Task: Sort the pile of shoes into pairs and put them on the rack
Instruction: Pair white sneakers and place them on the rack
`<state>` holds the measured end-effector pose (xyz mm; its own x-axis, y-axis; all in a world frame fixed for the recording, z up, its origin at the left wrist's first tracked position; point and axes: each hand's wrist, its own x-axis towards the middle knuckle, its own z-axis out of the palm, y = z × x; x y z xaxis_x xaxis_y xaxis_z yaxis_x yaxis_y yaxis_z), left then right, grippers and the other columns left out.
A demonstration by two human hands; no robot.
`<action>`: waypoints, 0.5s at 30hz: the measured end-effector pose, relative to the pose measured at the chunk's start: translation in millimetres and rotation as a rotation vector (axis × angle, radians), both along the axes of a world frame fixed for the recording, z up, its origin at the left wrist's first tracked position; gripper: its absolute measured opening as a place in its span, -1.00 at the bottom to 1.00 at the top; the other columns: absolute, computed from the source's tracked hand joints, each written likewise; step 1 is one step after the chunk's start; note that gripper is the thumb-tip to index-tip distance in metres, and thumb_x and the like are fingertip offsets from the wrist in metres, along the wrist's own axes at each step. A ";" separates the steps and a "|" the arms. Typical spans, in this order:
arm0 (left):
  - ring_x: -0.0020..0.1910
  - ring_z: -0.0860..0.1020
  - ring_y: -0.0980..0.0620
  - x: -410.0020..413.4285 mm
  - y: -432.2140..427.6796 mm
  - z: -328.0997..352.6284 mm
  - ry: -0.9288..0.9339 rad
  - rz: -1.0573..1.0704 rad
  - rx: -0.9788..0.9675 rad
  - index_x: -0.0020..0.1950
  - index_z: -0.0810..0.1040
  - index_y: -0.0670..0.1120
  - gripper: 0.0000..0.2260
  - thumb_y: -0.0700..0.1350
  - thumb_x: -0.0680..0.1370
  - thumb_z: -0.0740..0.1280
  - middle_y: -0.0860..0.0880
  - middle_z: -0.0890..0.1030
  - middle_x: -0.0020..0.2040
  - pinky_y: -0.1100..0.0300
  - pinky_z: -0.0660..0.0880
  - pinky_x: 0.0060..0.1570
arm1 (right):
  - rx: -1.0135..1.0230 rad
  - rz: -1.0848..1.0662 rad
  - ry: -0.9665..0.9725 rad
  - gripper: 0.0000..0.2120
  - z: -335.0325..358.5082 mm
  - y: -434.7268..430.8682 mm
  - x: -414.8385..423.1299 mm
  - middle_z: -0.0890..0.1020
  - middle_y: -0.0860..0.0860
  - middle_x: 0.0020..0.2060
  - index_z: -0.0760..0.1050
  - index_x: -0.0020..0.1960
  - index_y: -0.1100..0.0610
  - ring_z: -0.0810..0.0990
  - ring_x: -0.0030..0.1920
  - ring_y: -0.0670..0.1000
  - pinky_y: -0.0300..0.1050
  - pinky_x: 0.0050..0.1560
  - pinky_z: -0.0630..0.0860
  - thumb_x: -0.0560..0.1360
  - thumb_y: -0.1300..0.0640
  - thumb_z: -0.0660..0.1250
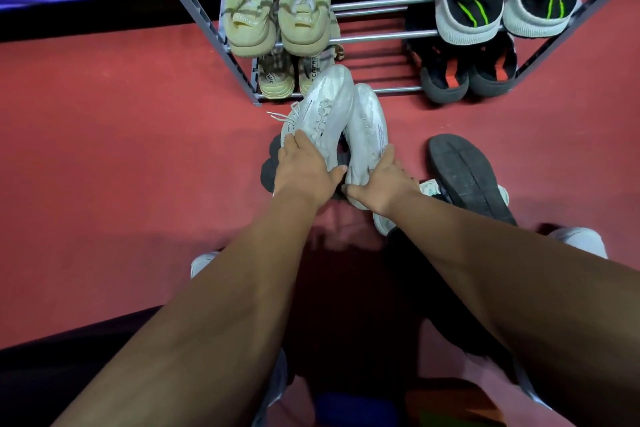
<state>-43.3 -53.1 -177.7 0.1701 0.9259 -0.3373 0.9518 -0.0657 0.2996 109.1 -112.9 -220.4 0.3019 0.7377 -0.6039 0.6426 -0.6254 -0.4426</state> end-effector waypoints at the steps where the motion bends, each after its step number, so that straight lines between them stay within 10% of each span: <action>1: 0.41 0.37 -0.22 2.1 1.2 -0.4 -0.008 0.015 0.017 0.50 0.25 -0.25 -0.16 0.24 0.49 0.51 -0.21 0.35 0.46 -0.05 0.38 0.38 | 0.005 -0.009 0.051 0.27 -0.2 1.1 1.1 0.36 0.14 0.53 -0.15 0.66 0.15 0.46 0.44 0.20 0.15 0.40 0.45 0.31 -0.37 0.53; 15: 0.37 0.46 -0.22 6.1 3.7 88.2 -0.199 0.207 -0.109 0.45 0.33 -0.17 -0.18 0.15 0.36 0.59 -0.15 0.48 0.38 -0.12 0.51 0.32 | 0.023 -0.017 -0.096 -0.32 120.4 7.1 23.3 0.56 0.16 0.22 0.27 0.37 0.26 0.61 0.14 0.20 0.00 0.00 0.55 0.48 -0.14 0.42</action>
